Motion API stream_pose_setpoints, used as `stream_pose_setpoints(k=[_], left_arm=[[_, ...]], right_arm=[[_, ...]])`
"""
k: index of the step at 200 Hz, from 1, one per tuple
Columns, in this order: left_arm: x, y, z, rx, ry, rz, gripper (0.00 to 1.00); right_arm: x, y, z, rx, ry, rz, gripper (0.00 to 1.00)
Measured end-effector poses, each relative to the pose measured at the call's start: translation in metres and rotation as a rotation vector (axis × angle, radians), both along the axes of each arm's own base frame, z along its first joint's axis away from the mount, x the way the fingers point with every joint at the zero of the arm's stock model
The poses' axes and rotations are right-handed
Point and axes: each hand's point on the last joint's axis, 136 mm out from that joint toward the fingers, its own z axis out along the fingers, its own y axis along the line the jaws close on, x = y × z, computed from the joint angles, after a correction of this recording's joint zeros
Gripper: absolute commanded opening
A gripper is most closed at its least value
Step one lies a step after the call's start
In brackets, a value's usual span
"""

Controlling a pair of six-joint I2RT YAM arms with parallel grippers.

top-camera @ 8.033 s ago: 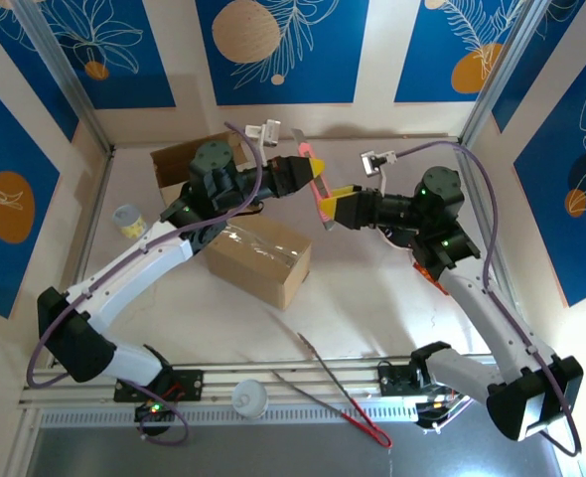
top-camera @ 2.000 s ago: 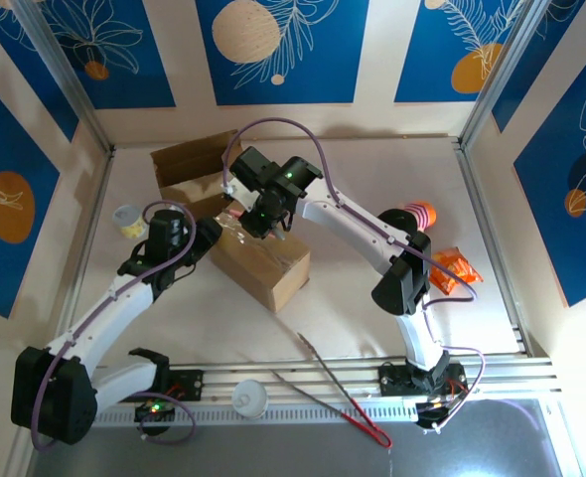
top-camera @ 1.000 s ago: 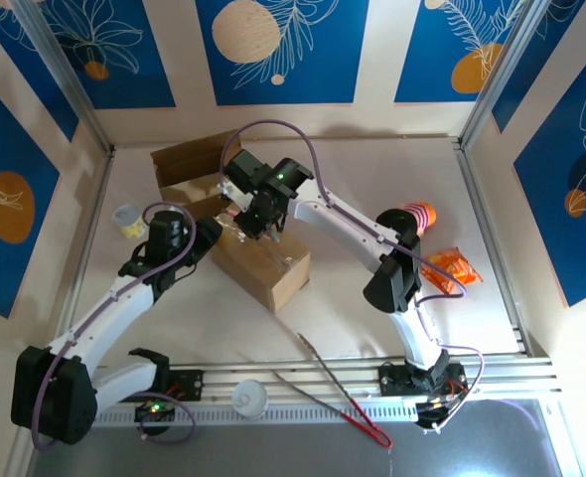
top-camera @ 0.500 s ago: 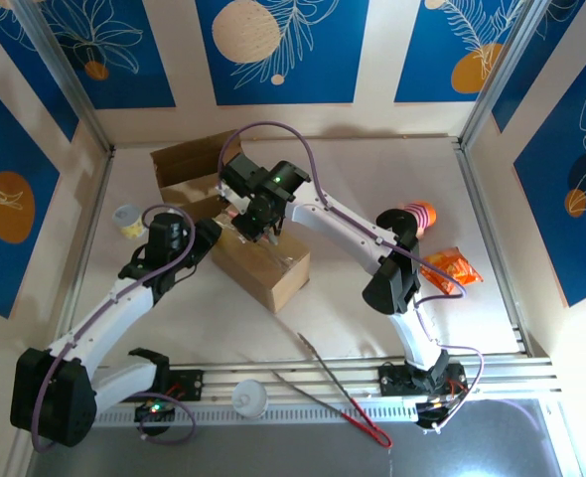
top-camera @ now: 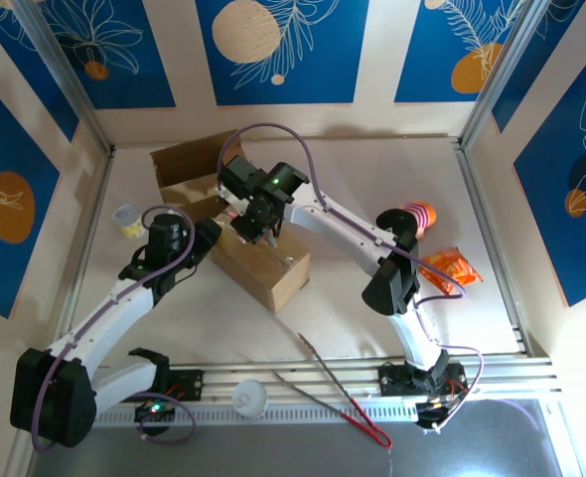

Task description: Unpack the express box

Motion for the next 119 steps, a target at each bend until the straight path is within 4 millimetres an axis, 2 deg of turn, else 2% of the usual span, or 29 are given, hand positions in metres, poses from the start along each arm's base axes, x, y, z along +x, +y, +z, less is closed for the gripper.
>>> stream_pose_setpoints(k=[119], left_arm=[[0.0,0.0,0.0,-0.002,0.001,0.002,0.57]], right_arm=[[-0.011,-0.005,-0.014,-0.062,0.029,-0.002,0.0]])
